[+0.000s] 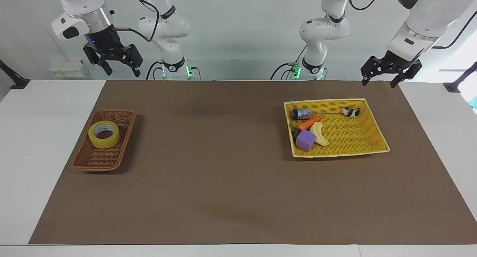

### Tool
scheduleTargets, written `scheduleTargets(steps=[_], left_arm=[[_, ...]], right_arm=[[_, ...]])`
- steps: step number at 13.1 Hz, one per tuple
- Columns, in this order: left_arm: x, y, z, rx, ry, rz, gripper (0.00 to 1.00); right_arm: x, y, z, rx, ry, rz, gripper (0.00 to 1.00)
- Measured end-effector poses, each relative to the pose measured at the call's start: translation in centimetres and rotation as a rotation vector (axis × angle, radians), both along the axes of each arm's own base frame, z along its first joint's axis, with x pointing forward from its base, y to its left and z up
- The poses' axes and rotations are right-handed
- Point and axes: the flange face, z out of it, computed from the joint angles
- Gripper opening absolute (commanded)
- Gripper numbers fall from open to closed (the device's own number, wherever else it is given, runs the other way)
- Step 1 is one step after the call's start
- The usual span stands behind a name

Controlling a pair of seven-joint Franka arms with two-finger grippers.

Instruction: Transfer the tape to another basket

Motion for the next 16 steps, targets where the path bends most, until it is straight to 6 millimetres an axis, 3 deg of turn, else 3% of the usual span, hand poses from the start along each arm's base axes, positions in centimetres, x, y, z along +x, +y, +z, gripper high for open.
scheduleTargets(steps=[5, 16], left_arm=[[0.0, 0.0, 0.0, 0.000, 0.000, 0.000, 1.00], [0.0, 0.0, 0.0, 0.000, 0.000, 0.000, 1.00]], right_arm=[[-0.5, 0.1, 1.6, 0.000, -0.034, 0.002, 1.00], [-0.8, 0.1, 1.3, -0.028, -0.029, 0.074, 1.00]])
